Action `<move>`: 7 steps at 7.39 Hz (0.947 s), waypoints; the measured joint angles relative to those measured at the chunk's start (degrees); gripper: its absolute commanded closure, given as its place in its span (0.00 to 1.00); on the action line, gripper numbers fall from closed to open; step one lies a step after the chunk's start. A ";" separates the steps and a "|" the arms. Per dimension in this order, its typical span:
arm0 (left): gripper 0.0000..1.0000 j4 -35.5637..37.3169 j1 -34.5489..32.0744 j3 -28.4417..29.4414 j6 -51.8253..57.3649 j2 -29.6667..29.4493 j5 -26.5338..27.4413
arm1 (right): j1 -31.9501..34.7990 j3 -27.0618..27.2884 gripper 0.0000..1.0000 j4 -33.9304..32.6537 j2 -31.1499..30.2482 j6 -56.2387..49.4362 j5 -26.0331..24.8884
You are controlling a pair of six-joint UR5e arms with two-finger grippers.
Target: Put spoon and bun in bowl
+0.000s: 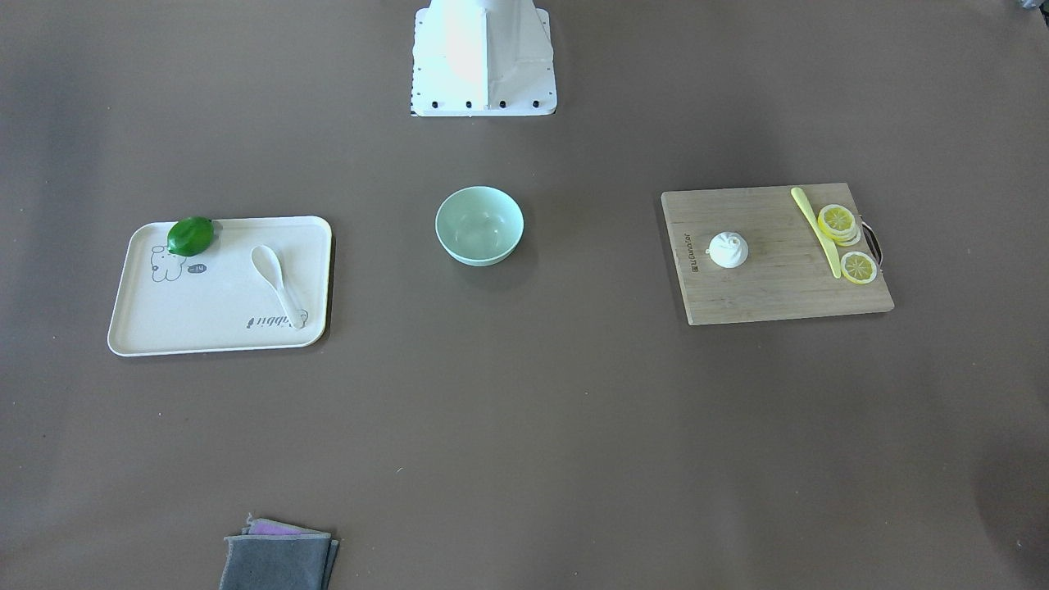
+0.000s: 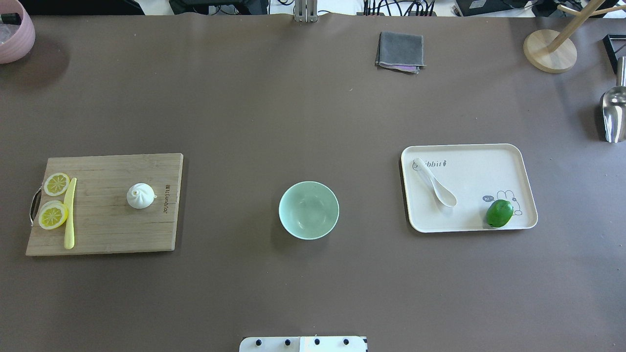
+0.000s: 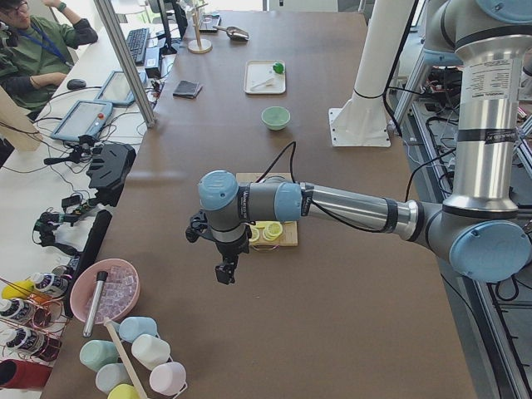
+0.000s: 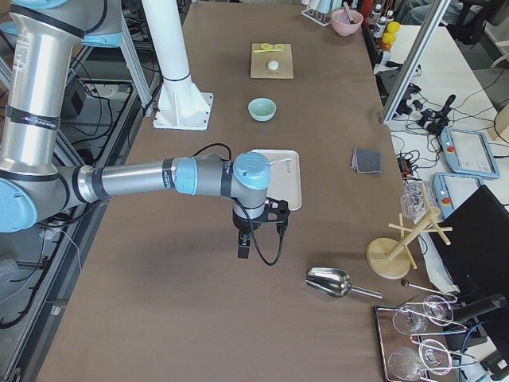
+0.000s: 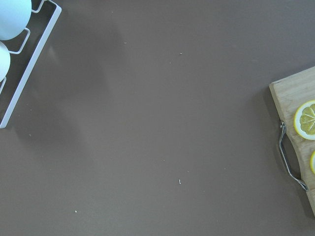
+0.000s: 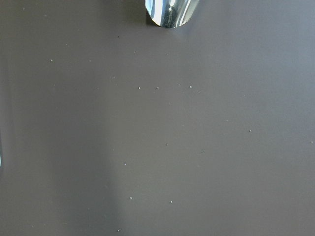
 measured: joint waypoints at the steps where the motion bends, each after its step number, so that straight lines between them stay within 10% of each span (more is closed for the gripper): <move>1: 0.01 -0.01 0.03 -0.03 0.06 0.06 0.03 | 0.00 0.22 0.00 0.00 0.00 0.00 0.00; 7: 0.01 -0.51 0.30 -2.73 -0.09 -2.44 0.04 | -1.98 3.60 0.00 -0.07 3.94 0.00 -0.01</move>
